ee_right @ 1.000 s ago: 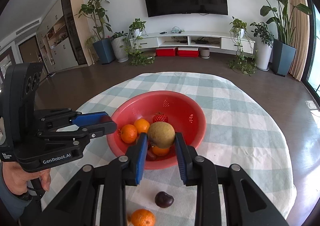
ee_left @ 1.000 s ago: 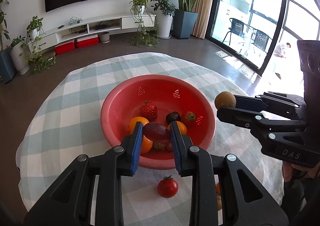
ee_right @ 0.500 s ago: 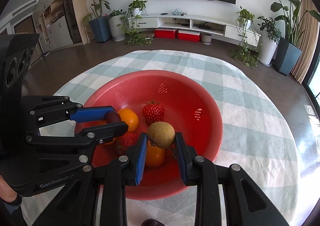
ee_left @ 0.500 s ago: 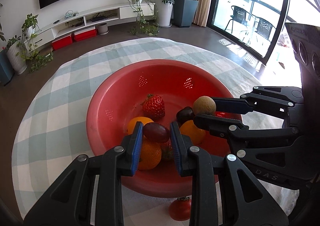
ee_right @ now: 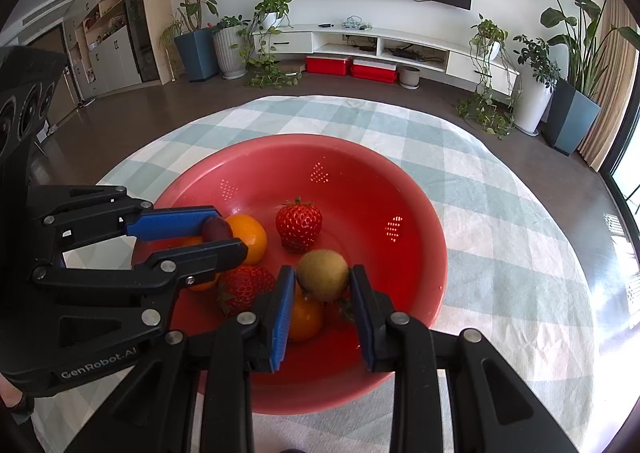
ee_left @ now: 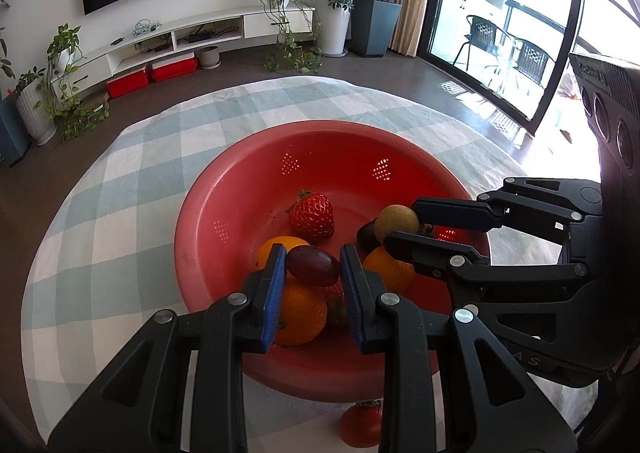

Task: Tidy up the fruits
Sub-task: 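Carry the red plum and kiwi over the red bowl and open both tools, then grasp the red tomato with the left tool while the right tool approaches the tangerine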

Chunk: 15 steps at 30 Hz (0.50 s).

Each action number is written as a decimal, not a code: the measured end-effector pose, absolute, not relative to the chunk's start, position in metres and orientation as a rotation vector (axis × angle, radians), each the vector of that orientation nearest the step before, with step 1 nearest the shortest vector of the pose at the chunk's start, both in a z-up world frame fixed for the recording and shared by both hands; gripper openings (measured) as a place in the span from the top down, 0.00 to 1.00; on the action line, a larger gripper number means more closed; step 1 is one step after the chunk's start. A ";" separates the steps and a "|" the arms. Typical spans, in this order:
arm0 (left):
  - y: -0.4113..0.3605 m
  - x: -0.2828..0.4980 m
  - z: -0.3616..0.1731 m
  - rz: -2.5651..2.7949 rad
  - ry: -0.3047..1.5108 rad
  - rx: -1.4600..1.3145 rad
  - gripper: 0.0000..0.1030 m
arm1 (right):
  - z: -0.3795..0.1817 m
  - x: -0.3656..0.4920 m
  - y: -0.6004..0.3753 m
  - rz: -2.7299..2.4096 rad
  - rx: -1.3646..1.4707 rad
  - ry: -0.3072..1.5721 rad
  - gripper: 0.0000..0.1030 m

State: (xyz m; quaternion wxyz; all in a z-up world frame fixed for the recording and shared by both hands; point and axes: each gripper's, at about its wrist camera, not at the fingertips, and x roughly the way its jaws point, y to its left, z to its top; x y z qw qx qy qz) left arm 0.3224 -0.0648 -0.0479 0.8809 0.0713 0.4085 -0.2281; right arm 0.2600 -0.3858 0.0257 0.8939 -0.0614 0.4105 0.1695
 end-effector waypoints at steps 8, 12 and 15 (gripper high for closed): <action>-0.054 0.316 -0.039 -0.449 0.823 0.124 0.41 | 0.028 0.255 -0.393 0.329 -0.114 0.856 0.61; -0.054 0.305 -0.029 -0.459 0.801 0.128 0.39 | 0.036 0.241 -0.394 0.332 -0.113 0.825 0.60; -0.051 0.293 -0.020 -0.461 0.781 0.129 0.30 | 0.044 0.229 -0.396 0.339 -0.105 0.803 0.58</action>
